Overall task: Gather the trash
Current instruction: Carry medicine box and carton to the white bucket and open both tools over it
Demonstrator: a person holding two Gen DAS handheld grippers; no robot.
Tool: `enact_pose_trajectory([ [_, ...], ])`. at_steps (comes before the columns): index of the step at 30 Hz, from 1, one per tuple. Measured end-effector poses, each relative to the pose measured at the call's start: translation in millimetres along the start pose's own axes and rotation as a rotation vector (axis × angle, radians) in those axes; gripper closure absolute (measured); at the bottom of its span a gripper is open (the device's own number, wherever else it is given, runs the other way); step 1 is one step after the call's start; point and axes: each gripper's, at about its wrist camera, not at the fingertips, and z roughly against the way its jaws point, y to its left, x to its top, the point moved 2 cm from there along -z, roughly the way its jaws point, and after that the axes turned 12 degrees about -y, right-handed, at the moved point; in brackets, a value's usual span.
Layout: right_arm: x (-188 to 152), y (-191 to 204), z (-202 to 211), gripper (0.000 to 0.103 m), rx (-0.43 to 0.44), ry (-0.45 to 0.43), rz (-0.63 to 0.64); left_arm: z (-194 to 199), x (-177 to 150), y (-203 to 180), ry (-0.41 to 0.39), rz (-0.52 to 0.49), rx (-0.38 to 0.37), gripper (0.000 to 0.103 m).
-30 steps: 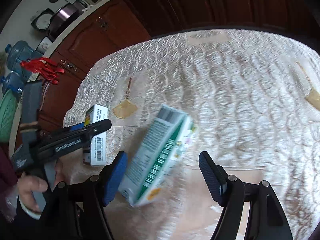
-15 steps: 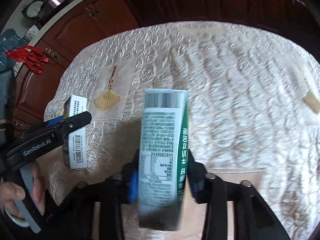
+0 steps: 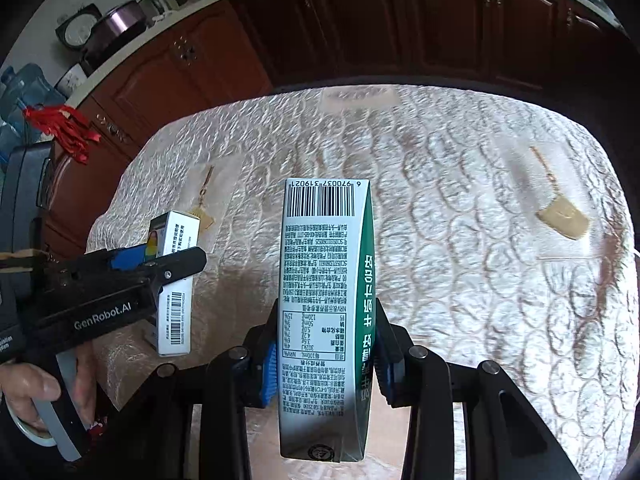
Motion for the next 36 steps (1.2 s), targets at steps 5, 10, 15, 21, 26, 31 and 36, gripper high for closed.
enact_pose_trajectory([
  [5,3,-28,20,0.066,-0.028,-0.036,-0.033,3,8,-31,-0.02,-0.056,-0.015,0.052],
  [10,5,-68,43,0.066,-0.08,-0.067,-0.072,3,18,-75,-0.032,-0.118,-0.053,0.052],
  [15,4,-112,65,0.066,-0.143,-0.096,-0.109,4,23,-127,-0.04,-0.189,-0.096,0.052],
  [21,-3,-168,99,0.066,-0.215,-0.129,-0.181,-1,30,-192,-0.045,-0.268,-0.153,0.052],
  [26,-12,-217,125,0.066,-0.293,-0.15,-0.238,-7,31,-253,-0.055,-0.325,-0.222,0.052],
  [31,-27,-264,141,0.066,-0.383,-0.149,-0.291,-22,29,-305,-0.024,-0.345,-0.311,0.052],
  [36,-49,-314,149,0.066,-0.458,-0.129,-0.377,-43,27,-353,0.018,-0.34,-0.394,0.052],
])
